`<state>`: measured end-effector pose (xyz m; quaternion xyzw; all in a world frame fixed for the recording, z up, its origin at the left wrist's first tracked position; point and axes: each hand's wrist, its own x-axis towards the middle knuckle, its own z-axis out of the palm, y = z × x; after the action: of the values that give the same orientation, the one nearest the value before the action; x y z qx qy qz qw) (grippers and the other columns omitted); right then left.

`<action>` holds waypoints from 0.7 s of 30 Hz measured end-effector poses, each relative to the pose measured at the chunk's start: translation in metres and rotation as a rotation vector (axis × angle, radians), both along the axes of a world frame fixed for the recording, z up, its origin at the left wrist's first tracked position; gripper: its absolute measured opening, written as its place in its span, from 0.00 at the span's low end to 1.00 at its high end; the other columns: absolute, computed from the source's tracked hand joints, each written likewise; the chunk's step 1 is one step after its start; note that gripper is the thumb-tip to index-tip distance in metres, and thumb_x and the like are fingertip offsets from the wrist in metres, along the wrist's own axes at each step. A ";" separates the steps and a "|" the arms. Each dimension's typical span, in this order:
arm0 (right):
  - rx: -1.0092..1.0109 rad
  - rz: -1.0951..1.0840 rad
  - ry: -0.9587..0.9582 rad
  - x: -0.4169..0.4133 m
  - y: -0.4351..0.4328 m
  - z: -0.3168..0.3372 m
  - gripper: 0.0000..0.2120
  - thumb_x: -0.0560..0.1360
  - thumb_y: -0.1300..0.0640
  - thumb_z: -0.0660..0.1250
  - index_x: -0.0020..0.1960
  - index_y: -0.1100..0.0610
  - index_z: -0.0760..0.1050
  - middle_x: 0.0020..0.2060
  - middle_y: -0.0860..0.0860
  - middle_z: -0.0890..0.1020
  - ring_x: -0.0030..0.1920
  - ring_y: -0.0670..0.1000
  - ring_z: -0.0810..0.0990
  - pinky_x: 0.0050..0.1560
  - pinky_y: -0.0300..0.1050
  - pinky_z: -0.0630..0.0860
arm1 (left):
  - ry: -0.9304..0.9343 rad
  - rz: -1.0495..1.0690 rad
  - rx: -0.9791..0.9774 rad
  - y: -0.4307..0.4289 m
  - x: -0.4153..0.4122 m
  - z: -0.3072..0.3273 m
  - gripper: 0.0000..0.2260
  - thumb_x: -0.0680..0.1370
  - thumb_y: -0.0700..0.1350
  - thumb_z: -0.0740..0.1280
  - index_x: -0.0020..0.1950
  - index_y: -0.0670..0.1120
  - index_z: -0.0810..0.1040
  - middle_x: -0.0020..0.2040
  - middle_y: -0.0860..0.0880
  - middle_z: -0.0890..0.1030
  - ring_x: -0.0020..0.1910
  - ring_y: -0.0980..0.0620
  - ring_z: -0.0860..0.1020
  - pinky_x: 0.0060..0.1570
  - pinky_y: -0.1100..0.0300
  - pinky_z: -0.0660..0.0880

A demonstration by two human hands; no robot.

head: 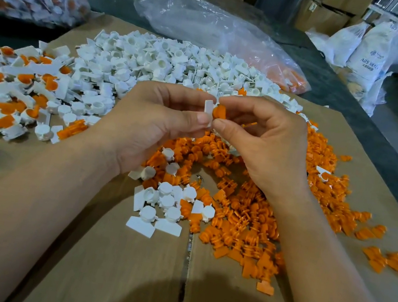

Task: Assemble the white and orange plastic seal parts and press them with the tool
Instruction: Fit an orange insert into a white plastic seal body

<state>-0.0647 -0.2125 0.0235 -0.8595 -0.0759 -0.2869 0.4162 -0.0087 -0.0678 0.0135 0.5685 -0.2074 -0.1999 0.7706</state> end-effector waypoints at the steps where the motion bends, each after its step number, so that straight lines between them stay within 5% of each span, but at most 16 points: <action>1: -0.006 -0.003 -0.009 0.000 0.000 0.000 0.15 0.67 0.57 0.72 0.46 0.40 0.74 0.40 0.47 0.80 0.41 0.45 0.80 0.43 0.46 0.79 | 0.002 -0.006 0.001 0.000 0.000 0.000 0.13 0.61 0.39 0.68 0.45 0.43 0.81 0.36 0.50 0.84 0.38 0.55 0.82 0.42 0.64 0.79; 13: -0.022 0.032 -0.040 -0.002 0.001 0.001 0.14 0.66 0.56 0.73 0.44 0.39 0.74 0.39 0.40 0.79 0.41 0.41 0.79 0.41 0.34 0.76 | 0.038 -0.038 -0.003 0.000 0.001 -0.001 0.10 0.64 0.39 0.67 0.43 0.42 0.82 0.35 0.48 0.83 0.35 0.55 0.81 0.35 0.67 0.78; 21: 0.074 0.052 0.009 -0.002 0.000 0.000 0.15 0.67 0.62 0.74 0.43 0.43 0.76 0.40 0.43 0.81 0.42 0.45 0.82 0.45 0.43 0.79 | 0.069 -0.040 -0.024 0.000 0.001 -0.001 0.11 0.63 0.39 0.67 0.44 0.41 0.81 0.33 0.48 0.83 0.33 0.56 0.81 0.33 0.67 0.77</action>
<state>-0.0662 -0.2124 0.0238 -0.8425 -0.0855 -0.2748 0.4554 -0.0081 -0.0679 0.0130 0.5477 -0.1947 -0.2321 0.7800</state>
